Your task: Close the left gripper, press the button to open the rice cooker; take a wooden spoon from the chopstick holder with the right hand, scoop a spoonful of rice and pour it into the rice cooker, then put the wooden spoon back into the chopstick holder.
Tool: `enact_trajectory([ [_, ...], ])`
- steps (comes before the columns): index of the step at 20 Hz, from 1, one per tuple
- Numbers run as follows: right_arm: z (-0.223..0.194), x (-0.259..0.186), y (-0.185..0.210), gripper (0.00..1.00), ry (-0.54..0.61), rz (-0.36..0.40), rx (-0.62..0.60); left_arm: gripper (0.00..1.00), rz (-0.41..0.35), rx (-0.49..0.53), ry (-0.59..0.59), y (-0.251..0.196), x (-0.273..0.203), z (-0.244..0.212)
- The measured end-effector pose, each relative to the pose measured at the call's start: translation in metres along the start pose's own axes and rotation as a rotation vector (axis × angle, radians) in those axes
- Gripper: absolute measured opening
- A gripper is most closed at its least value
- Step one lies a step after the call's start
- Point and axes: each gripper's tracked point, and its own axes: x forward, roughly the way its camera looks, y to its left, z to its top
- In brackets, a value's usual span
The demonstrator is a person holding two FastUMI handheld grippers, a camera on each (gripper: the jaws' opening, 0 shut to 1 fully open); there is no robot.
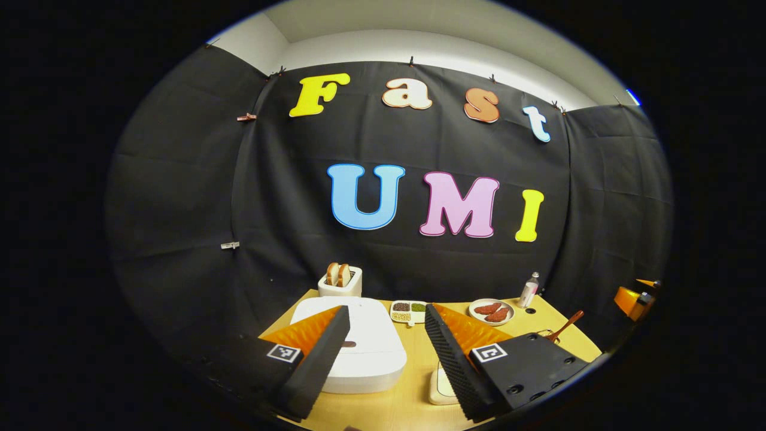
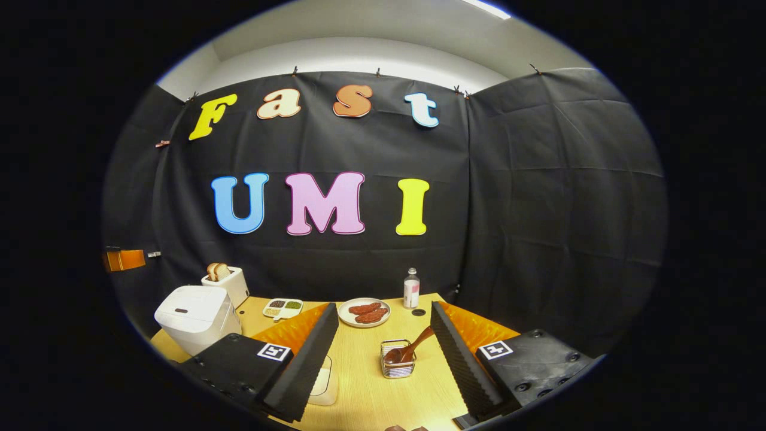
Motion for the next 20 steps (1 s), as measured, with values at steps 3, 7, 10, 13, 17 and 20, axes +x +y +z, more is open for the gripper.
enact_trajectory([
  [3,-0.003,-0.005,-0.005,0.98,0.004,-0.009,-0.011,0.73,0.011,0.001,0.012,0.015,0.01,0.001],
  [7,-0.01,-0.009,-0.013,0.98,0.019,-0.022,-0.013,0.54,-0.049,-0.061,0.04,0.021,0.032,-0.004],
  [10,-0.014,-0.016,-0.019,0.98,0.031,-0.039,-0.007,0.42,-0.059,-0.048,0.036,0.033,0.051,-0.006],
  [13,-0.019,-0.023,-0.032,0.98,0.046,-0.077,-0.02,0.1,-0.049,-0.043,0.092,0.043,0.074,-0.022],
  [17,-0.021,-0.036,-0.048,0.98,0.058,-0.134,-0.017,0.07,-0.101,-0.024,0.12,0.043,0.096,-0.035],
  [20,-0.024,-0.046,-0.053,0.98,0.066,-0.164,-0.023,0.06,-0.131,0.009,0.204,0.048,0.117,-0.065],
])
